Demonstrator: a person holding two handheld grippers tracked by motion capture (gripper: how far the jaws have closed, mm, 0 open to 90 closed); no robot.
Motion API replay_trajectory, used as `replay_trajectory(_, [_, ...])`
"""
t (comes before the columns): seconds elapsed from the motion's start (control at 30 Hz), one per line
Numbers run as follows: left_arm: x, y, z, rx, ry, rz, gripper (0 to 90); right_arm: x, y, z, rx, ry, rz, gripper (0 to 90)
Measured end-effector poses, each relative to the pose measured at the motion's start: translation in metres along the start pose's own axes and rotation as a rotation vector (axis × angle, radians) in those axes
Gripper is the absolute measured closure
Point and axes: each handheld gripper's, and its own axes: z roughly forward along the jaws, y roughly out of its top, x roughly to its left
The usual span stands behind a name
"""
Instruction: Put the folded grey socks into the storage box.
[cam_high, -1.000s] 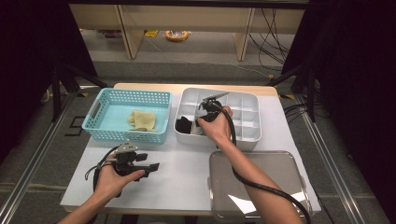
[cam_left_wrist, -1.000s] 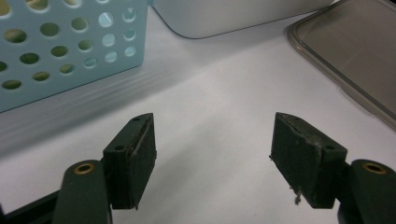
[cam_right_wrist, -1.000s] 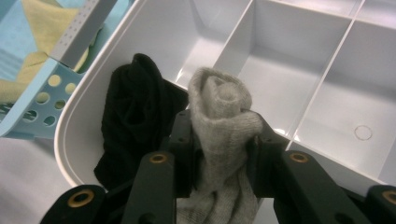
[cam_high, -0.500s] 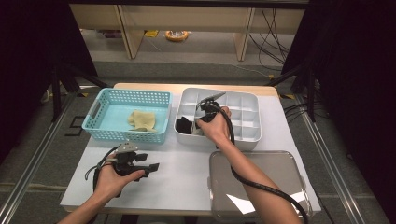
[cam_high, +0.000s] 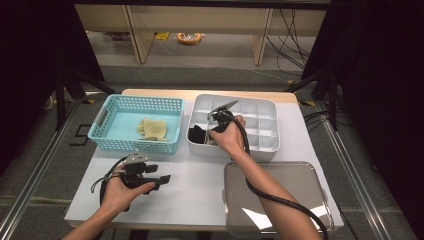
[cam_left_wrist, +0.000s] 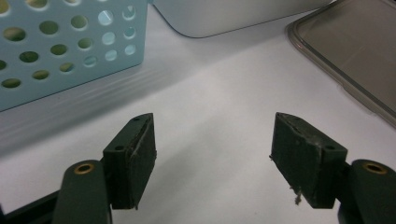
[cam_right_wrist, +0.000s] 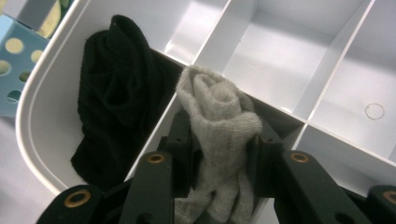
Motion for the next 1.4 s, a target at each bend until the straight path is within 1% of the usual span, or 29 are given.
replay_trajectory(0.03, [0.0, 0.0, 0.0, 0.001, 0.0, 0.0, 30.3, 0.001, 0.0, 0.0, 0.003, 0.0, 0.011, 67.5])
replay_trajectory(0.07, [0.0, 0.0, 0.0, 0.001, 0.001, 0.001, 30.3, 0.001, 0.0, 0.0, 0.002, -0.008, 0.004, 67.5])
replay_trajectory(0.1, [0.0, 0.0, 0.0, 0.002, 0.001, 0.001, 30.3, -0.002, 0.001, 0.002, -0.015, -0.007, -0.036, 67.5])
replay_trajectory(0.17, [0.0, 0.0, 0.0, 0.004, -0.001, 0.001, 30.3, 0.0, 0.002, 0.002, 0.021, -0.017, -0.016, 67.4])
replay_trajectory(0.27, [0.0, 0.0, 0.0, 0.0, -0.001, 0.001, 30.2, -0.003, 0.002, 0.009, 0.039, -0.024, -0.062, 67.3])
replay_trajectory(0.3, [0.0, 0.0, 0.0, 0.001, -0.001, 0.0, 30.2, -0.001, 0.002, 0.009, 0.071, -0.03, -0.021, 67.2])
replay_trajectory(0.37, [0.0, 0.0, 0.0, 0.002, -0.001, 0.001, 30.2, -0.003, 0.001, 0.012, 0.051, -0.015, -0.037, 66.8])
replay_trajectory(0.4, [0.001, 0.0, 0.0, 0.005, -0.007, 0.001, 30.2, -0.001, 0.001, 0.012, 0.063, -0.023, -0.013, 66.5])
replay_trajectory(0.43, [0.001, 0.0, 0.0, 0.005, -0.005, 0.002, 30.2, -0.003, 0.001, 0.013, 0.046, -0.02, -0.04, 66.2])
replay_trajectory(0.5, [0.001, 0.0, 0.0, 0.01, -0.013, 0.003, 30.2, -0.002, 0.001, 0.014, 0.056, -0.024, -0.043, 65.0])
replay_trajectory(0.53, [0.0, 0.0, 0.0, 0.004, -0.006, 0.002, 30.2, -0.002, 0.001, 0.014, 0.056, -0.023, -0.054, 64.0])
replay_trajectory(0.57, [0.0, 0.0, 0.0, -0.001, 0.0, 0.001, 30.2, -0.001, 0.001, 0.013, 0.07, -0.037, -0.031, 61.9])
replay_trajectory(0.6, [0.0, 0.0, 0.0, 0.002, -0.002, 0.002, 30.2, 0.001, 0.002, 0.011, 0.078, -0.03, 0.001, 58.5])
replay_trajectory(0.63, [0.0, 0.0, 0.0, 0.0, -0.001, 0.001, 30.2, -0.001, 0.002, 0.012, 0.046, -0.011, -0.034, 58.0])
replay_trajectory(0.67, [0.0, 0.0, 0.0, 0.001, -0.001, 0.001, 30.2, -0.004, 0.002, 0.011, 0.044, -0.009, -0.069, 57.7])
replay_trajectory(0.7, [0.0, 0.0, 0.0, 0.002, -0.003, 0.002, 30.2, -0.002, 0.002, 0.009, 0.038, -0.007, -0.044, 57.3])
replay_trajectory(0.73, [0.001, 0.0, 0.0, 0.012, -0.01, 0.001, 30.2, 0.001, 0.001, 0.008, 0.047, -0.02, -0.01, 57.0])
replay_trajectory(0.77, [0.001, 0.0, 0.001, 0.009, -0.013, 0.001, 30.2, -0.001, 0.0, 0.008, 0.028, -0.009, -0.028, 56.6])
replay_trajectory(0.8, [0.001, 0.0, 0.001, 0.009, -0.013, 0.005, 30.2, -0.001, 0.0, 0.007, 0.034, -0.012, -0.024, 56.3])
replay_trajectory(0.83, [0.0, 0.0, 0.001, 0.002, -0.011, 0.002, 30.3, 0.0, 0.0, 0.006, 0.021, -0.001, -0.024, 55.6])
replay_trajectory(0.9, [0.0, 0.0, 0.0, 0.002, -0.005, 0.003, 30.3, 0.0, 0.0, 0.003, 0.014, -0.004, -0.012, 52.7])
replay_trajectory(0.93, [0.0, 0.0, 0.0, -0.002, 0.0, 0.003, 30.3, 0.002, 0.0, 0.001, 0.02, 0.001, 0.015, 50.9])
replay_trajectory(1.03, [0.001, 0.0, 0.0, 0.006, -0.009, 0.003, 30.3, 0.001, 0.002, -0.004, -0.02, -0.014, -0.029, 50.7])
replay_trajectory(1.1, [0.0, 0.0, 0.0, 0.002, -0.007, 0.004, 30.3, 0.002, 0.003, -0.008, -0.025, -0.012, 0.007, 50.7])
replay_trajectory(1.13, [0.0, 0.0, 0.0, 0.002, -0.01, 0.005, 30.3, 0.003, 0.003, -0.011, -0.018, -0.009, 0.031, 51.9])
replay_trajectory(1.17, [0.0, 0.0, 0.0, 0.005, -0.011, 0.005, 30.3, 0.003, 0.004, -0.013, -0.031, -0.016, 0.035, 55.4])
replay_trajectory(1.23, [0.0, 0.0, 0.0, 0.001, -0.006, 0.004, 30.3, 0.005, 0.004, -0.017, -0.041, -0.007, 0.047, 61.2])
replay_trajectory(1.33, [0.0, 0.0, 0.0, 0.0, -0.006, 0.004, 30.3, 0.004, 0.003, -0.017, -0.041, -0.009, 0.024, 69.9])
replay_trajectory(1.4, [0.0, 0.0, -0.001, 0.005, -0.012, 0.006, 30.3, 0.005, 0.004, -0.016, -0.034, -0.007, 0.034, 75.5])
